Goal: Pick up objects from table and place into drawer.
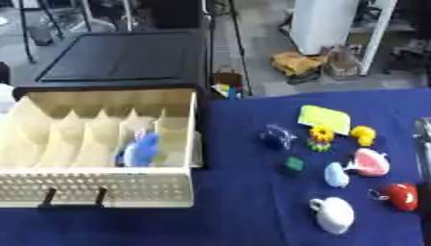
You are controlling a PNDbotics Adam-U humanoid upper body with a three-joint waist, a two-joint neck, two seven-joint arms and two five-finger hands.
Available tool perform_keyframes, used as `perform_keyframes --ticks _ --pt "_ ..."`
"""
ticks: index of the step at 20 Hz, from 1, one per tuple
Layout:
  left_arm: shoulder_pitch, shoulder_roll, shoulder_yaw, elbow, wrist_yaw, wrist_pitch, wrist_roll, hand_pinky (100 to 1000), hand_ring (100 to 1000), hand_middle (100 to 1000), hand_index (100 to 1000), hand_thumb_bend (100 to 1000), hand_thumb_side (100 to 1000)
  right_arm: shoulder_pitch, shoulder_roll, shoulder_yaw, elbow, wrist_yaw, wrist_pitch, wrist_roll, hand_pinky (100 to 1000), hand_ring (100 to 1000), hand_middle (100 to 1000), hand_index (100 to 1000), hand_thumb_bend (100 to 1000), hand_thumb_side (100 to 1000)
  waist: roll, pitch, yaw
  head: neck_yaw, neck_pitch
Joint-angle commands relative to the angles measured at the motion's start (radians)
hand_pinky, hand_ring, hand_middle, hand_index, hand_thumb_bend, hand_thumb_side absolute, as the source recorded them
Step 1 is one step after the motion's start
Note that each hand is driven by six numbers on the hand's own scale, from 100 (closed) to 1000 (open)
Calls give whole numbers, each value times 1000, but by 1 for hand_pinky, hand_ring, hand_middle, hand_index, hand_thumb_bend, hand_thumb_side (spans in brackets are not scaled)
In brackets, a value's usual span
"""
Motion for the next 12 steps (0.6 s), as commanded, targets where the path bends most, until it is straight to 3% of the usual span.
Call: perform_keyframes --ticks 1,5,12 --pt "-4 21 5 -13 -4 -3 -1 522 599 632 817 218 1000 -18 -32 -5 -15 13 20 9 708 789 749 823 100 844 0 -12 0 -6 29" --pt "-4 21 3 -13 -6 -5 -7 522 599 633 818 220 1000 -28 -86 -3 -15 36 71 39 713 797 755 833 108 861 0 -4 1 -16 66" --pt "-2 19 0 -13 -13 -11 -16 522 600 634 818 224 1000 -52 -179 2 -15 72 210 152 722 810 769 852 277 932 4 10 4 -27 116"
